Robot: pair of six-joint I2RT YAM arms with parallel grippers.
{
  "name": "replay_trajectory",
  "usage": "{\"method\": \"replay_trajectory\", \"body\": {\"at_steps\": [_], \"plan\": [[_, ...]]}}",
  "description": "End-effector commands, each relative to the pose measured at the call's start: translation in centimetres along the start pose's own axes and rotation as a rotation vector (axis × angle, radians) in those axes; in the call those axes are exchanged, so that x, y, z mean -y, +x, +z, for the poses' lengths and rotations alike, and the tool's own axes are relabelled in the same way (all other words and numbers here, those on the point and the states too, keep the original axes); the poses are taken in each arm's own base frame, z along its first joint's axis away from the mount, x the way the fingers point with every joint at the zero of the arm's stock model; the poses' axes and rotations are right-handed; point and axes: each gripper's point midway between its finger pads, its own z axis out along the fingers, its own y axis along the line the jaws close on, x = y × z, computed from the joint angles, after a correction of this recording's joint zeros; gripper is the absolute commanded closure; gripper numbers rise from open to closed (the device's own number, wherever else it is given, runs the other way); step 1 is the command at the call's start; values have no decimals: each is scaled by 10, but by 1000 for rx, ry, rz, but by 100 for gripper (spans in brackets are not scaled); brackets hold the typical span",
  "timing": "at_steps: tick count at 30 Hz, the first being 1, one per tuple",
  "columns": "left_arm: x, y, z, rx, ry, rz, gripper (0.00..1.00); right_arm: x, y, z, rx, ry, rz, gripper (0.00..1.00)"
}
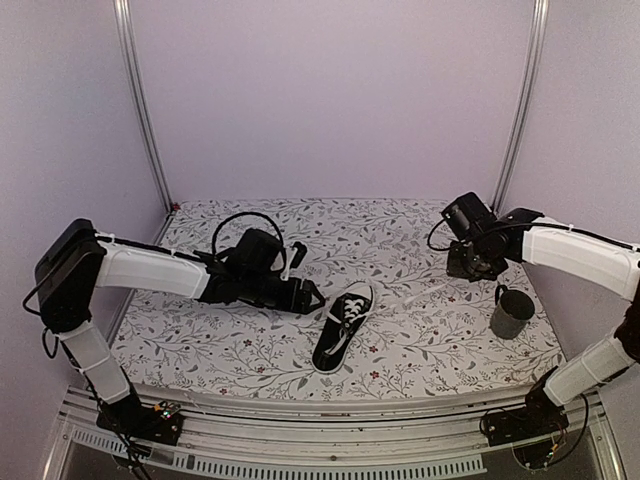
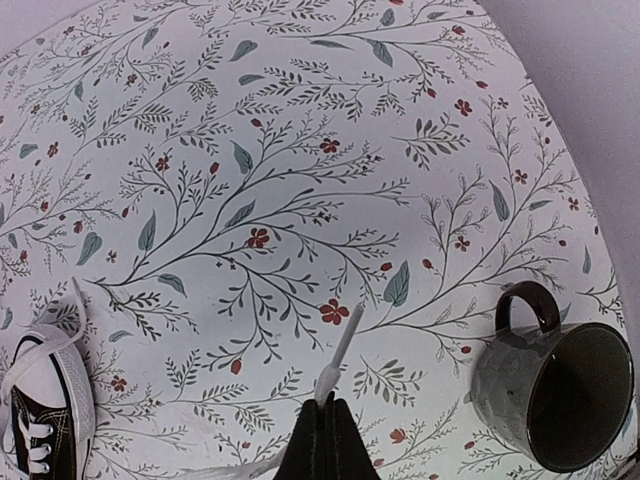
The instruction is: Tie the shoes
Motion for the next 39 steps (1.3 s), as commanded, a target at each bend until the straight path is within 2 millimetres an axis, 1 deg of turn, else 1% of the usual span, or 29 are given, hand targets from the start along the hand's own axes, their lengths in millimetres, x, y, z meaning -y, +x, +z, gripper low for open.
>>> {"method": "replay_trajectory", "body": {"at_steps": [1,6,9,13,14,15,16,21,23,24,25,27,29,30,32,33,34,37,39], "plan": [[5,-5,17,-25,50,-36,23,12,12,-9,-14,-6,43,98],[5,-4,34,-42,81,-76,25,13,18,-8,-28,-21,53,98],[2,-4,44,-52,100,-109,27,11,19,-8,-30,-31,57,98],[0,-4,55,-63,135,-148,34,8,19,-8,-29,-55,64,98],[0,-5,57,-65,149,-155,38,8,20,-9,-30,-61,65,98],[-3,-4,62,-73,154,-168,40,7,20,-9,-30,-67,67,98],[-5,3,69,-94,164,-181,42,7,21,-9,-31,-70,67,98],[-4,1,80,-106,208,-205,48,10,22,-11,-27,-72,67,98],[-3,2,84,-121,227,-214,54,10,21,-12,-24,-76,71,98],[-2,3,85,-124,237,-216,62,8,19,-13,-15,-84,73,98],[0,2,85,-118,251,-216,75,6,17,-14,-11,-95,73,98],[3,4,79,-103,270,-219,88,-1,12,-17,0,-131,72,98],[5,3,71,-79,281,-212,98,-13,6,-21,8,-189,70,98],[6,4,66,-70,285,-206,100,-22,2,-25,18,-227,63,98],[9,9,58,-64,295,-200,100,-40,-5,-36,50,-302,28,98],[18,4,46,-43,316,-190,100,-50,-9,-42,67,-338,17,98],[22,8,41,-42,325,-190,100,-58,-12,-48,79,-371,4,98],[31,30,32,-61,323,-206,100,-83,-23,-64,111,-462,-13,98],[36,39,27,-62,313,-215,100,-93,-24,-65,111,-475,-23,98]]}}
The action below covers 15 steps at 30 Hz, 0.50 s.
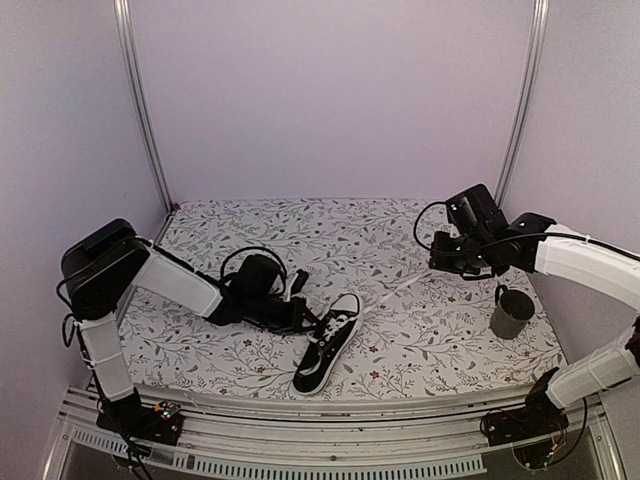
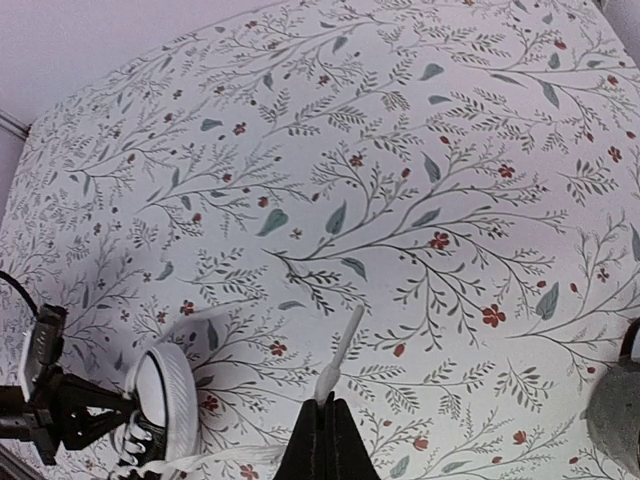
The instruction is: Tie the shoes
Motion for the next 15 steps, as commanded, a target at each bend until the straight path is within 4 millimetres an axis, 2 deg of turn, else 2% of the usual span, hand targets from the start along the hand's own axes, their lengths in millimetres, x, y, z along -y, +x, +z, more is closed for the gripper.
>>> {"method": "replay_trajectory", "body": {"at_steps": [1,4,8,15], "plan": [[44,11,-12,35,90,22,100,-45,-26,-8,69,-140,-30,98],[41,17,-16,62,34,-16,100,-54,-22,0,54,-143,-41,98],[26,13,-32,178,-129,-74,100,-62,-14,11,30,-152,-28,98],[24,-19,-59,390,-263,-158,100,-70,-4,18,11,-152,-33,98]]}}
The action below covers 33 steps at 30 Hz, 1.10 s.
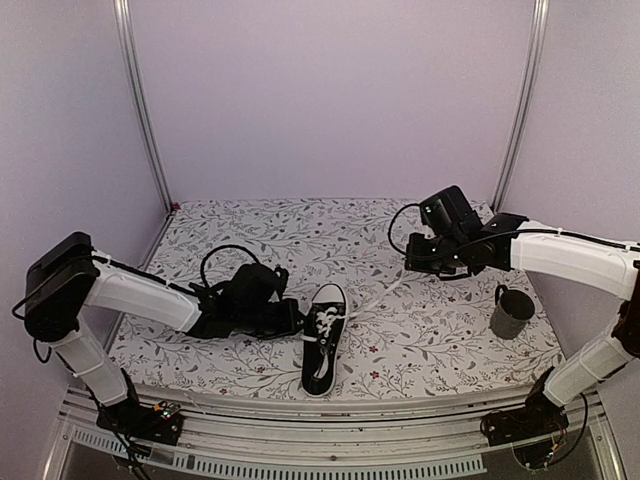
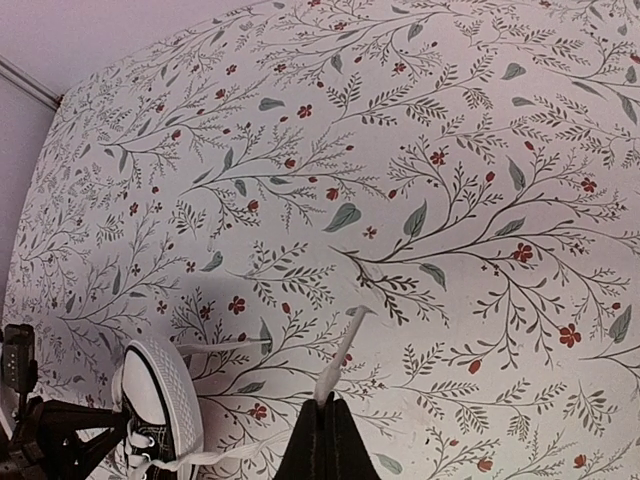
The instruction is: Tie the shoes
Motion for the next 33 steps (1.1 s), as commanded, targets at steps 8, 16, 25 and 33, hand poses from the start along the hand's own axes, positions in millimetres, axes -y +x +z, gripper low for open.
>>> {"method": "replay_trajectory", "body": {"at_steps": [8,16,25,33], "plan": [[10,-43,4,180,-78,-154,100,-5,-9,-10,36,0,15,98],[7,-20,16,82,-15,-146,83,0,-9,-19,47,10,25,98],[-21,-53,-13,133,-27,-120,43,4,-12,-28,62,14,28,98],[-22,-45,16,-8,-31,-77,45,6,-11,-28,62,20,27,98]]}}
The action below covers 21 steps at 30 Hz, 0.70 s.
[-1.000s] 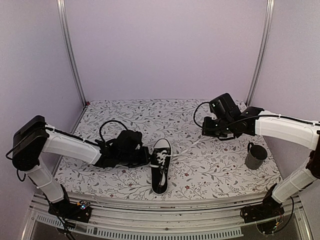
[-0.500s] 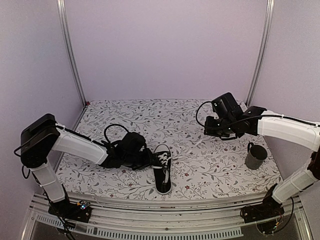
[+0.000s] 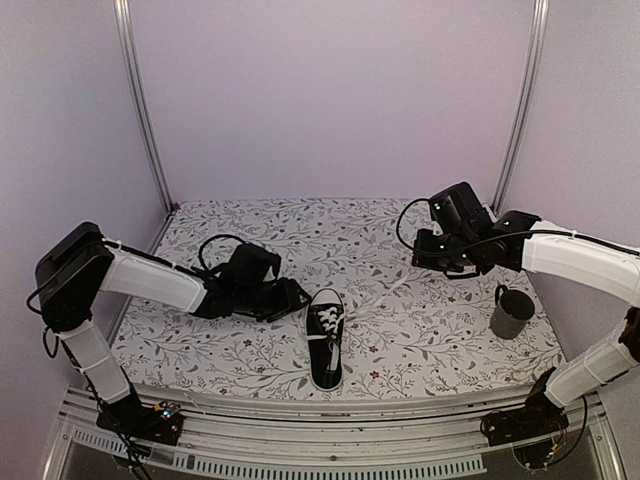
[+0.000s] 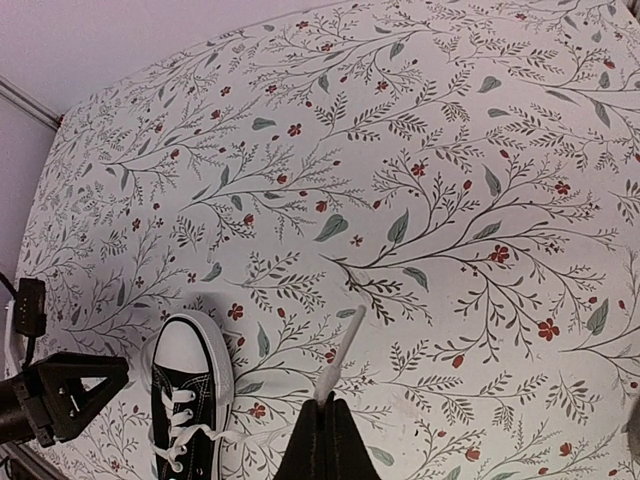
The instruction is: Tie the shoes
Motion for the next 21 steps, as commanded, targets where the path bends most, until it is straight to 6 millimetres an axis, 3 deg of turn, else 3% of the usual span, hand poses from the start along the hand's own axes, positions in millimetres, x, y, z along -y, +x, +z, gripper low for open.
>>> {"method": "replay_trajectory", "body": {"at_steps": [1,5,11,21], "plan": [[-4,11,11,-79,-19,35,46,2,-5,-9,24,6,4,98],[-19,4,12,-44,-146,92,54,2,-5,-10,27,1,5,98],[-25,5,5,-13,-272,181,54,1,-4,-8,22,-4,3,98],[-40,9,12,-29,-403,231,57,-2,-4,-9,23,-18,7,98]]}}
